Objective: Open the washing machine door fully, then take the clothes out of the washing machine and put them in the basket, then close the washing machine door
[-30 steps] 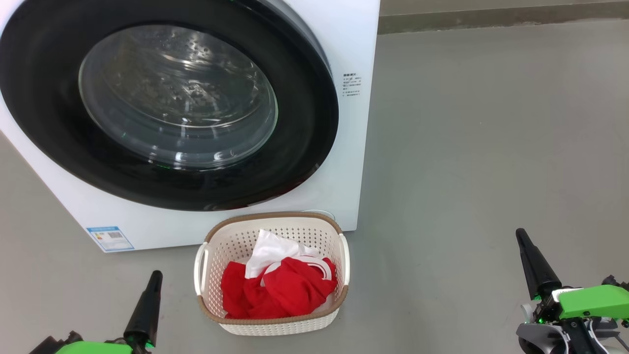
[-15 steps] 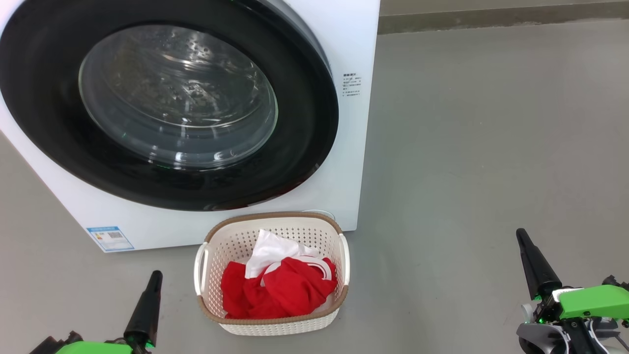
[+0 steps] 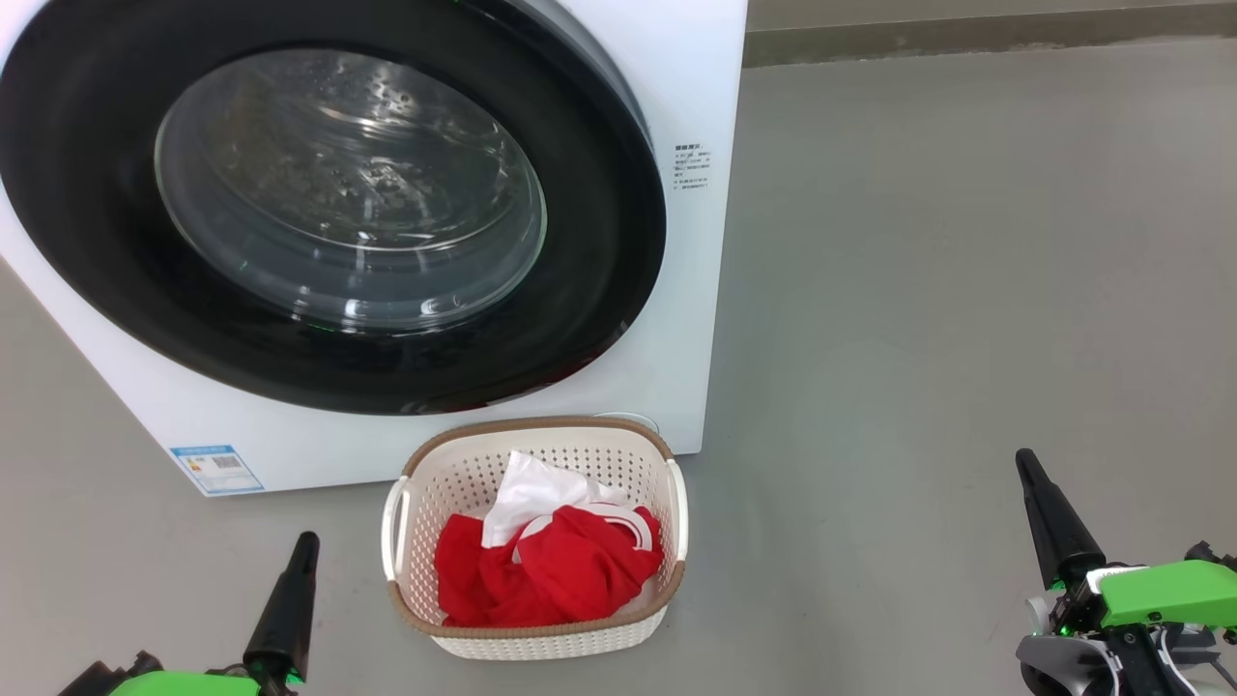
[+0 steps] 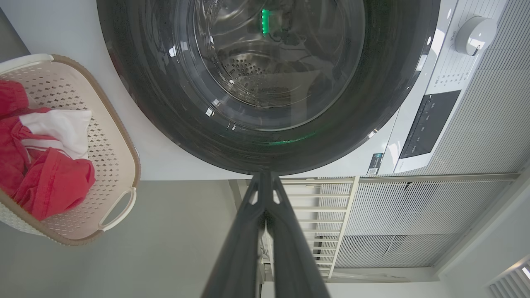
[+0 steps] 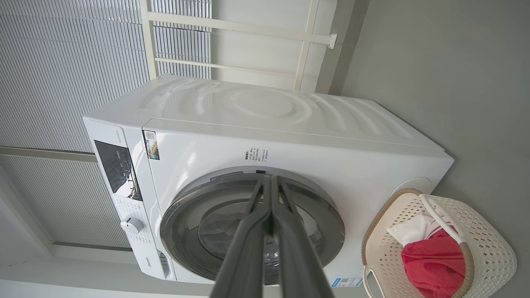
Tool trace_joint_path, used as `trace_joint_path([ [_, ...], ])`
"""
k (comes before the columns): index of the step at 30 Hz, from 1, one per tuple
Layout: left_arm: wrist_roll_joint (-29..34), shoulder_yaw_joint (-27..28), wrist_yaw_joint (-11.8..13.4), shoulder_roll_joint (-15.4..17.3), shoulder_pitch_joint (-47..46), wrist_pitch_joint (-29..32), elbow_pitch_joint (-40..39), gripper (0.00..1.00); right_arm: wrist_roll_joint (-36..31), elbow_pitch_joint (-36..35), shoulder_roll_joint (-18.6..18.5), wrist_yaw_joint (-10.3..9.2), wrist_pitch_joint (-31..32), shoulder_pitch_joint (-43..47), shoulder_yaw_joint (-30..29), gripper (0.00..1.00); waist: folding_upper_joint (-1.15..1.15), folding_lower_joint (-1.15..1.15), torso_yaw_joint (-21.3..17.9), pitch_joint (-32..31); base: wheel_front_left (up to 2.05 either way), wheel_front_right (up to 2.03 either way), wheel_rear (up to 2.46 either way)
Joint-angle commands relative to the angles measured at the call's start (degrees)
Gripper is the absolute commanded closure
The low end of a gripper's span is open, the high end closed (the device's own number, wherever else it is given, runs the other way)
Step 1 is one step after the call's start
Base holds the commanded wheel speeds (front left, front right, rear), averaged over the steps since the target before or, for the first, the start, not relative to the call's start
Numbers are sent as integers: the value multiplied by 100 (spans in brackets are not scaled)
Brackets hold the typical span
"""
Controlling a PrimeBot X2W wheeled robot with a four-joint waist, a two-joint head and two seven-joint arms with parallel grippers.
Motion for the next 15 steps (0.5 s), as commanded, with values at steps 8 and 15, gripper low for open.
trace_joint_path([
  [8,54,213,-40,48,-233,30,-118,100,-27,-142,-58,3,34,-243,81,100,0,0,0,0,0,0,0],
  [15,56,215,-40,46,-233,32,-118,100,-28,-142,-57,3,35,-243,79,100,0,0,0,0,0,0,0],
])
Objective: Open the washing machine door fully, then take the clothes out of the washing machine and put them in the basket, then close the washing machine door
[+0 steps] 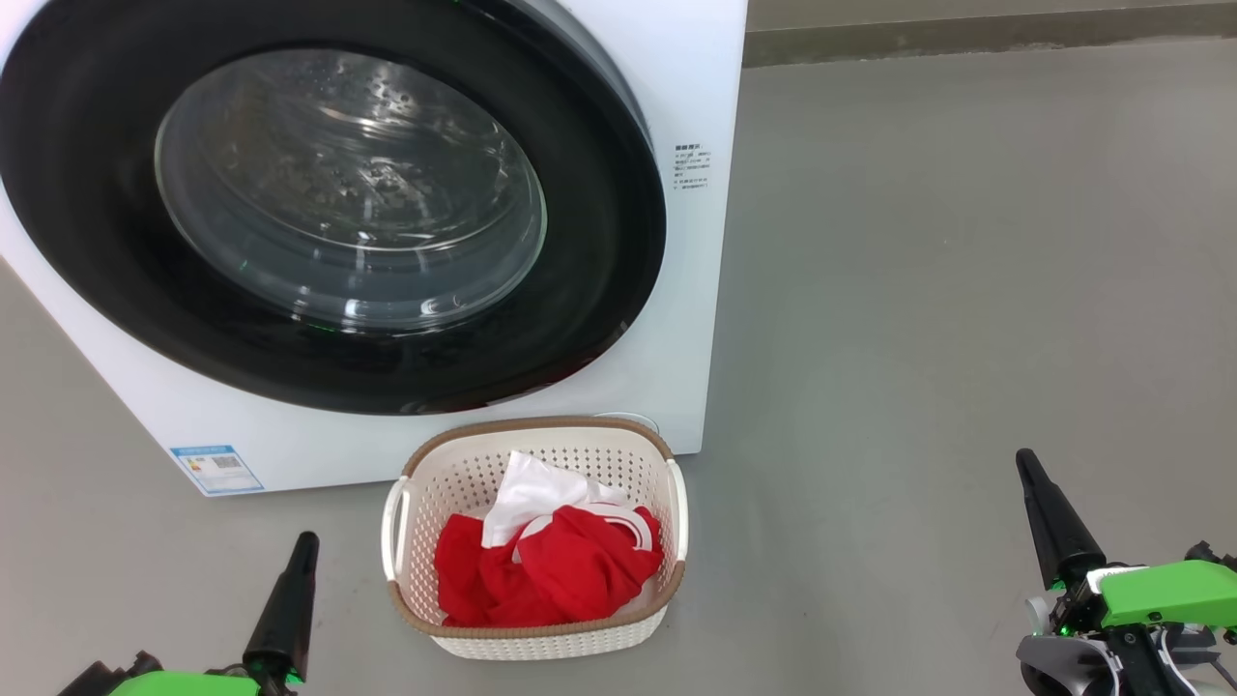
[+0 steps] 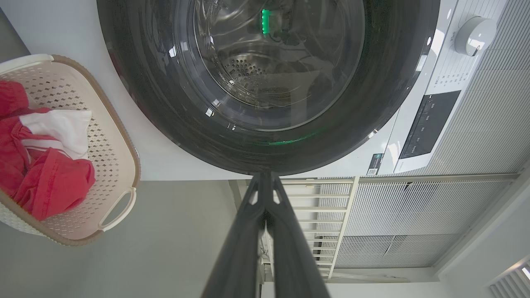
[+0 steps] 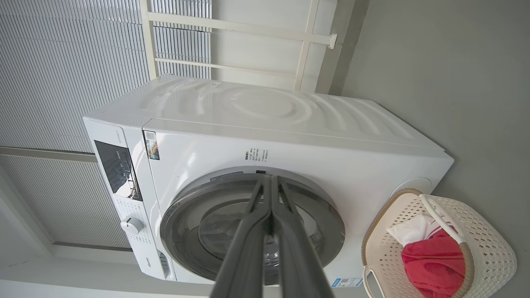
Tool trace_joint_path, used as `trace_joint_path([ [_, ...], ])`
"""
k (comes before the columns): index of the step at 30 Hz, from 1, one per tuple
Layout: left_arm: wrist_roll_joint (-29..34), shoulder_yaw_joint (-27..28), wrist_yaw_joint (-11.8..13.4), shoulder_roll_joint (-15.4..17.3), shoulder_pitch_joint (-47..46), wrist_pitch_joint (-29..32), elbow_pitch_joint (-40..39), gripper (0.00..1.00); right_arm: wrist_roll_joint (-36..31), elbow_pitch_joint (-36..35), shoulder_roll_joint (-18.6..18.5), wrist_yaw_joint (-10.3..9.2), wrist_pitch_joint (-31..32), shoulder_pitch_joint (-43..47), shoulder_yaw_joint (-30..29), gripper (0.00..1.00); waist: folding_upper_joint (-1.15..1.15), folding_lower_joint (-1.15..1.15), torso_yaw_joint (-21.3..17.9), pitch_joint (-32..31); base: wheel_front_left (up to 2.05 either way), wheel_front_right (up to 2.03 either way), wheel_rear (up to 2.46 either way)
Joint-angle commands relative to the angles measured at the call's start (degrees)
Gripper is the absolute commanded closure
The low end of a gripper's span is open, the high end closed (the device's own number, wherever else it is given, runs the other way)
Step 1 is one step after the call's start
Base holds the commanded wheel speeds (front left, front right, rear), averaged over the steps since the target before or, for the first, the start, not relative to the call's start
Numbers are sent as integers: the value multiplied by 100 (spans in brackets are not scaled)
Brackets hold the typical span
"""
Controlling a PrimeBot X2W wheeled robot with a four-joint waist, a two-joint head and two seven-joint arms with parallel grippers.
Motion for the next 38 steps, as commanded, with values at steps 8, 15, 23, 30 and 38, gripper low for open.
trace_joint_path([
  [8,58,213,-40,47,-233,33,-118,100,-30,-142,-55,3,37,-243,81,100,0,0,0,0,0,0,0],
  [15,60,215,-40,45,-234,34,-118,100,-31,-142,-54,3,38,-243,80,100,0,0,0,0,0,0,0],
  [23,62,217,-40,44,-234,36,-118,100,-32,-142,-53,3,39,-244,78,100,0,0,0,0,0,0,0],
  [30,63,218,-40,43,-234,37,-118,100,-33,-142,-53,3,40,-244,77,100,0,0,0,0,0,0,0],
  [38,65,220,-40,41,-234,39,-118,100,-34,-142,-52,3,41,-244,76,100,0,0,0,0,0,0,0],
])
